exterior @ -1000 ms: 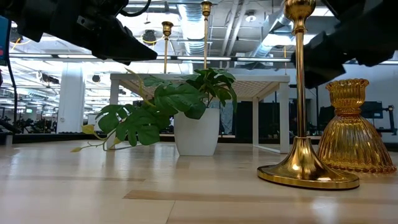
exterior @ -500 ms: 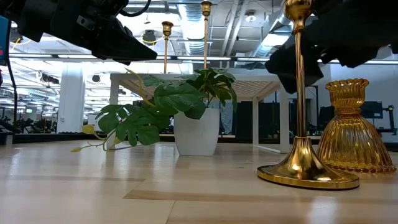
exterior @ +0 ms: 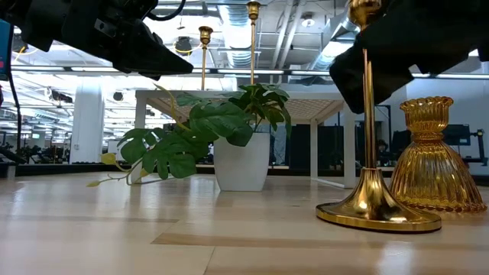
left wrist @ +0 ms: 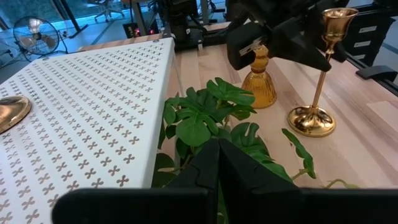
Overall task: Pick & Place candle stick holders
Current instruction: Put the gold candle holder on the shelf
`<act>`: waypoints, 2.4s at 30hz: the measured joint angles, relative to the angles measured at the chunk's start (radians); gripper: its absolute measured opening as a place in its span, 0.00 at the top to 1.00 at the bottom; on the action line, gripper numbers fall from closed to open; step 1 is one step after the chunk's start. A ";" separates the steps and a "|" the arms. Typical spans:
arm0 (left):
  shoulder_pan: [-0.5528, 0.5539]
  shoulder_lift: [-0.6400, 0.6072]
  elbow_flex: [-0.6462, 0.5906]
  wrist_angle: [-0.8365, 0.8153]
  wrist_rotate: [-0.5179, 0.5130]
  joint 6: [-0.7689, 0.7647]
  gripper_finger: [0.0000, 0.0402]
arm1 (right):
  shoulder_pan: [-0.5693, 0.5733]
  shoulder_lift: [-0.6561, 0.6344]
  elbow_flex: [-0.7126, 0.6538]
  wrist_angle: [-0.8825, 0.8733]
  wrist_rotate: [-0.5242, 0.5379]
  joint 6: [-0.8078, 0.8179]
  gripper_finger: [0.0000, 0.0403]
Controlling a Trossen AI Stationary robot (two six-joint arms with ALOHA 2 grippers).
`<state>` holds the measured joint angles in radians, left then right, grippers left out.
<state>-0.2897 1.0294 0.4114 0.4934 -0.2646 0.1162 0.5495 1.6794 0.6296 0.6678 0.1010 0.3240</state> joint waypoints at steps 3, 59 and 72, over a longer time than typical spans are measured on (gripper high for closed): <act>0.000 0.000 0.000 0.000 0.000 -0.002 0.98 | 0.006 0.000 0.000 0.002 0.004 -0.003 0.90; 0.002 0.000 0.000 0.000 -0.001 0.044 0.98 | -0.920 -0.504 0.171 -0.560 -0.083 -0.314 0.98; 0.002 0.000 0.000 0.001 -0.005 0.071 0.98 | -0.946 -0.432 0.198 -0.576 -0.086 -0.327 0.99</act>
<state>-0.2878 1.0294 0.4114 0.4942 -0.2699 0.1869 -0.3962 1.2478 0.8280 0.0920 0.0150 -0.0032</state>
